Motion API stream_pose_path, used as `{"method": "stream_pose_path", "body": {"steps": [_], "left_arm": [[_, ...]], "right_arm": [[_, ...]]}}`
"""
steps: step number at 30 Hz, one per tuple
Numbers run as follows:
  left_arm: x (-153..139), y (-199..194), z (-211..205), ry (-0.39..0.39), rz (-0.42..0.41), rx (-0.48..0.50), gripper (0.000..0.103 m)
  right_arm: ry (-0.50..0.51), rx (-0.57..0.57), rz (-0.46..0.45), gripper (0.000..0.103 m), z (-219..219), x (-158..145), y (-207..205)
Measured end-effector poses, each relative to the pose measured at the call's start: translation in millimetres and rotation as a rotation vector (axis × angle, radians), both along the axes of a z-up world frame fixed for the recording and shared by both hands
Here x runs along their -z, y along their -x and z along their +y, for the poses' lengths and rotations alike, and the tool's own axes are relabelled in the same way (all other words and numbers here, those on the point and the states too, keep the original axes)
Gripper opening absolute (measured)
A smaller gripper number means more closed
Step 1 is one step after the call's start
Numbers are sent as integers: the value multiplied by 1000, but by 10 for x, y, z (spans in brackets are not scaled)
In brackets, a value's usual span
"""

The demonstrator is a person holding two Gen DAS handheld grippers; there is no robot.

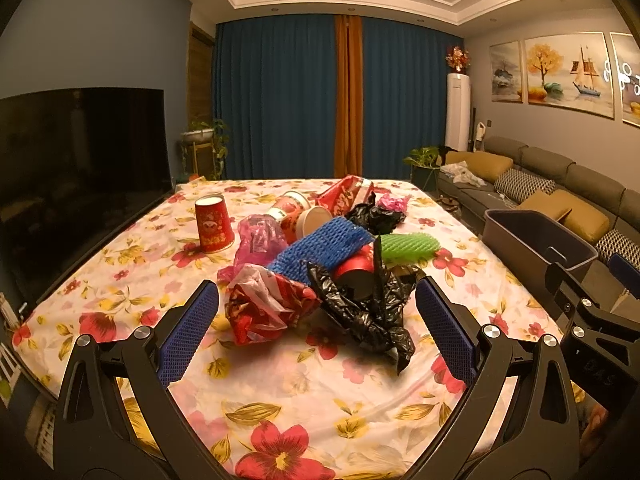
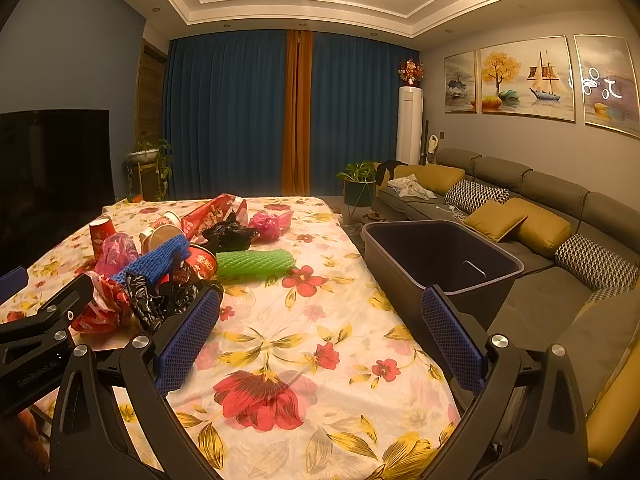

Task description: Collect trash

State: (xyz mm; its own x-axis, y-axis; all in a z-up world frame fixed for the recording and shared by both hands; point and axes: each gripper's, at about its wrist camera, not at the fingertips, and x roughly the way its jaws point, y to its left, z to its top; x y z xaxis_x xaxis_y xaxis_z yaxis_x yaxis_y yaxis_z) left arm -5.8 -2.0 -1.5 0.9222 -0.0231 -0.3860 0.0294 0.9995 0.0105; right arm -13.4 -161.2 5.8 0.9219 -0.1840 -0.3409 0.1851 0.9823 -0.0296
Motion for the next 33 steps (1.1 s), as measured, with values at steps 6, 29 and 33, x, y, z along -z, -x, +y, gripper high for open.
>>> {"method": "stream_pose_path", "body": {"steps": [6,29,33], "left_arm": [[11,20,9,-4,1,-4,97],[-20,12,10,-5,-3,-3,97],[-15,13,10,-4,-3,-1,97]], "right_arm": [[-2,1,3,98,-5,-10,5],[-4,-1,1,98,-11,-8,-1],[-4,0,2,98,-11,-3,-6]]}}
